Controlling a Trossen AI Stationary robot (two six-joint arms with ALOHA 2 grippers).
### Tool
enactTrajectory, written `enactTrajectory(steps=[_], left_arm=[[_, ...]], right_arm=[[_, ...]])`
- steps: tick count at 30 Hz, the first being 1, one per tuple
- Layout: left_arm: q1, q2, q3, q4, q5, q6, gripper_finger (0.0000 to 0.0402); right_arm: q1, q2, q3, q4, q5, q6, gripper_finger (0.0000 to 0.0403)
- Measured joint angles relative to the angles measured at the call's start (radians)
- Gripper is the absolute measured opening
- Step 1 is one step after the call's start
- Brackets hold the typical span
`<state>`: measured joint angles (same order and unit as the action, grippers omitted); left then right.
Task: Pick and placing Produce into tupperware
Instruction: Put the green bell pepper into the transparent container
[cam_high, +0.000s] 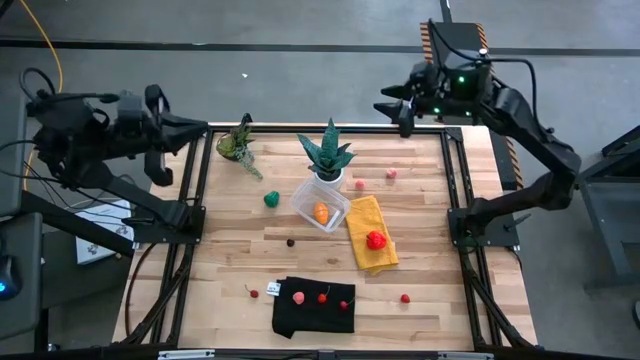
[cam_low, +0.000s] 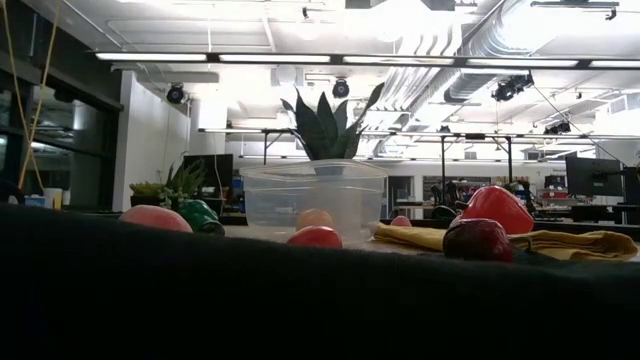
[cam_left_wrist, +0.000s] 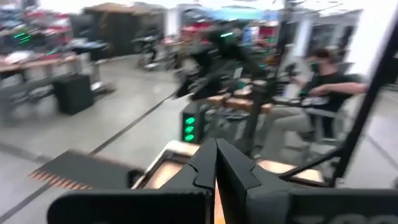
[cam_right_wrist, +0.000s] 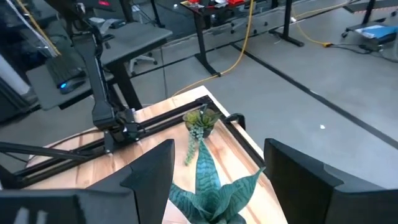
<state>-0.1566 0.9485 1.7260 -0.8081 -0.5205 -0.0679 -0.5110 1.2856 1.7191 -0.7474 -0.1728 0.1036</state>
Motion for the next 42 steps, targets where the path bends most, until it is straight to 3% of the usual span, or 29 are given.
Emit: enactTrajectory(steps=[5, 8, 13, 18, 24, 33, 42], left_arm=[[0.001, 0.058, 0.000, 0.070, 0.049, 0.091, 0.0001], [0.062, 0.092, 0.000, 0.068, 0.078, 0.082, 0.0001], [0.262, 0.143, 0.000, 0.027, 0.354, -0.009, 0.0001], [0.473, 0.217, -0.001, -0.072, 0.587, -0.040, 0.0001], [0.646, 0.332, -0.001, -0.197, 0.749, -0.032, 0.0001], [0.732, 0.465, -0.001, -0.365, 0.773, -0.043, 0.0001], [0.733, 0.488, -0.001, -0.513, 0.711, -0.025, 0.0001]], right_arm=[[-0.029, 0.005, 0.000, 0.004, -0.025, -0.026, 0.0238], [-0.046, 0.005, 0.000, 0.010, -0.043, -0.034, 0.0238], [-0.074, 0.004, 0.000, -0.001, -0.114, -0.034, 0.0238], [-0.074, 0.004, 0.000, -0.042, -0.122, -0.045, 0.0238], [-0.074, 0.004, 0.000, -0.090, -0.123, -0.041, 0.0238], [-0.073, 0.004, 0.000, -0.152, -0.119, -0.009, 0.0238], [-0.073, 0.004, 0.000, -0.154, -0.088, -0.018, 0.0238]])
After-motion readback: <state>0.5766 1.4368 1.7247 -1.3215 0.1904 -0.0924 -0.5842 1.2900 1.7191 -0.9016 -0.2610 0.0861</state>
